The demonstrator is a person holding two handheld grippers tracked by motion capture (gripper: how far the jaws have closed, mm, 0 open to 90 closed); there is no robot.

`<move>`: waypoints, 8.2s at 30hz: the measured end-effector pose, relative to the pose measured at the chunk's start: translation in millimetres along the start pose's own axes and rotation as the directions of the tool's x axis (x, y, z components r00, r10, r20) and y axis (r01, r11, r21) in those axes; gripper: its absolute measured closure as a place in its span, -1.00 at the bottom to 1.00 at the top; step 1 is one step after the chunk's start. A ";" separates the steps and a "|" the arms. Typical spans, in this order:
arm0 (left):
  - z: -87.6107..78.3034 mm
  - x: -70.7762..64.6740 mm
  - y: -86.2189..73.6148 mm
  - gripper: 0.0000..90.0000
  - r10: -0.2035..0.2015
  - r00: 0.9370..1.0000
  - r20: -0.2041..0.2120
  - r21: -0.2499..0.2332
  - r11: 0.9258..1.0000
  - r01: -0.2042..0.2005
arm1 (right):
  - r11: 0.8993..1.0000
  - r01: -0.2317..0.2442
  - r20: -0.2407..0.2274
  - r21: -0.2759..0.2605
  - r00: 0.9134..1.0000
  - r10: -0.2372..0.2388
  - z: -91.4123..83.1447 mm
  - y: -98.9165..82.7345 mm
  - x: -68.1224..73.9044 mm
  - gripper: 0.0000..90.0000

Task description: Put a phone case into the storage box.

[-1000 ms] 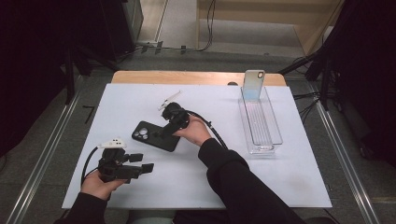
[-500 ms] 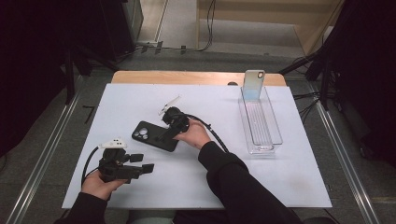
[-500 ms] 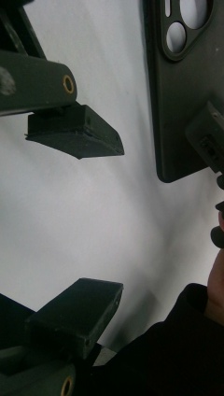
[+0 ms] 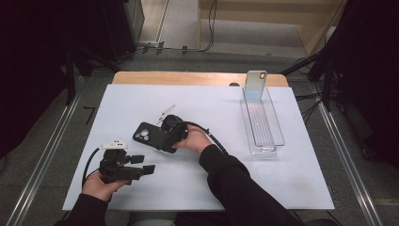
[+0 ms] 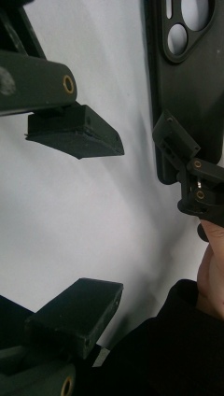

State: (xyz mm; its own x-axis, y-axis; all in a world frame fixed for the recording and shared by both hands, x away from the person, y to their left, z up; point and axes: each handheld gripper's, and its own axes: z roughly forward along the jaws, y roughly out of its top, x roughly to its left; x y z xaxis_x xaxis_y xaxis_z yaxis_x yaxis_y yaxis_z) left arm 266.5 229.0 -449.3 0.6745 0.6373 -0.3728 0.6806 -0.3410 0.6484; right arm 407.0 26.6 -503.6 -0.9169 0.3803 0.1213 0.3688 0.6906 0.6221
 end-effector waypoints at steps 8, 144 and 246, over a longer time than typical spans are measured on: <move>-0.2 -0.1 0.0 -0.36 0.000 1.000 0.000 -0.002 1.000 0.000 | 0.998 0.060 0.079 0.005 0.995 -0.061 1.8 -3.5 7.4 -0.78; 43.8 -15.9 93.2 -0.40 -0.171 0.983 -0.060 -0.063 0.984 0.167 | 0.789 -0.482 0.108 -0.380 0.824 0.556 -117.7 -102.9 59.8 -0.70; 59.0 -41.0 86.8 0.86 -0.082 0.993 -0.086 -0.343 0.938 0.048 | 0.937 -0.261 0.069 -0.234 0.957 0.283 -158.6 -120.0 62.8 -1.00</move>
State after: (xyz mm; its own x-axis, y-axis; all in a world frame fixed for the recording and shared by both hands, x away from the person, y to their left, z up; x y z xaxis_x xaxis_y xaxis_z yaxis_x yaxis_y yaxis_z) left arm 314.8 132.5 -416.9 0.5889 0.7205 -0.3661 0.5729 -0.0526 0.8180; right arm 280.9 -130.0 -448.0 -0.7619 0.6019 0.2391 0.5486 0.4037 0.7322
